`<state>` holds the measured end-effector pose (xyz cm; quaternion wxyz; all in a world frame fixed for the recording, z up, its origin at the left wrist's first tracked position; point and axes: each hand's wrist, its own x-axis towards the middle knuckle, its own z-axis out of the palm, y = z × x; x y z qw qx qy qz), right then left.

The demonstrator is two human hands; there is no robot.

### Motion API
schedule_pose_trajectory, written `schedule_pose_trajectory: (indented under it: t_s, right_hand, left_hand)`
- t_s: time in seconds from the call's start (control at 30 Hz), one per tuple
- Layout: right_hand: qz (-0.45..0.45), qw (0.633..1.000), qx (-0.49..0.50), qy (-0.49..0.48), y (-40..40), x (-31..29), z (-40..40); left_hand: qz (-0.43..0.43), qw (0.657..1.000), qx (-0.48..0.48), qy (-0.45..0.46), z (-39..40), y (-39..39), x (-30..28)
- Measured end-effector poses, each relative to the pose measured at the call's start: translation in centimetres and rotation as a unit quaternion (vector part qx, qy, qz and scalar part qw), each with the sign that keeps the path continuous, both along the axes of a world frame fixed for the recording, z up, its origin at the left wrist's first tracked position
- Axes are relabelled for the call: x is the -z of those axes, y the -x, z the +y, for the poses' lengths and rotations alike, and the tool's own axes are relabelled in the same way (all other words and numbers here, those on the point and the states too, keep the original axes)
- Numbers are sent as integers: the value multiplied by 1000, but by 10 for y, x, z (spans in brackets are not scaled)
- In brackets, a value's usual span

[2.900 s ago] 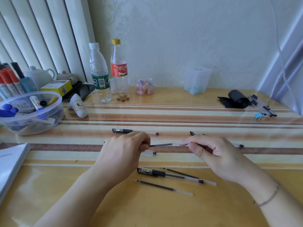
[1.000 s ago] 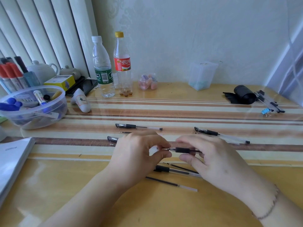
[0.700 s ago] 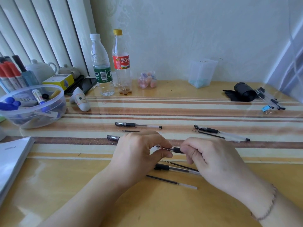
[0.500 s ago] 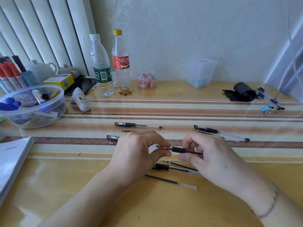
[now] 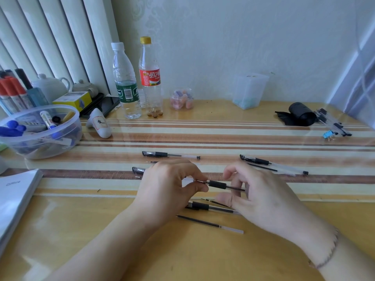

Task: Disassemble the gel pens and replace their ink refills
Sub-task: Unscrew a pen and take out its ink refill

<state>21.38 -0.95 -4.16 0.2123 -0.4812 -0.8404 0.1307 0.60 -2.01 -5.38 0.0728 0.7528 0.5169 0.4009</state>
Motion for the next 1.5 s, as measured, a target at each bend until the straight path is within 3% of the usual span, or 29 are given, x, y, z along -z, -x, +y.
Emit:
schedule_pose_trajectory:
  t_s: [0.3,0.47,0.7,0.9,1.0,1.17,1.33,1.5]
  right_hand:
    - [-10,996,16,-89,3,3,-2]
    - [-8,994,24,-106,3,5,0]
    - [35,999,8,-6,1,7,3]
    - [36,998,8,-56,-5,1,5]
    - [88,995,3,-48,-10,-1,8]
    - [87,993,-10,-84,-10,-5,7]
    - [86,989,8,-121,-10,-5,8]
    - [66,988,14,-136,-10,-4,9]
  left_hand:
    - [24,997,-33,65,2,4,0]
    - [89,996,-21,7,2,3,-2]
    - [57,998,10,-37,-2,0,-9]
    - [39,992,11,121,0,7,-15]
    - [-40,980,68,184,1,17,-15]
    - [38,986,62,148,3,19,-10]
    - [36,991,-13,129,5,18,-10]
    - [49,996,-10,79,4,19,-13]
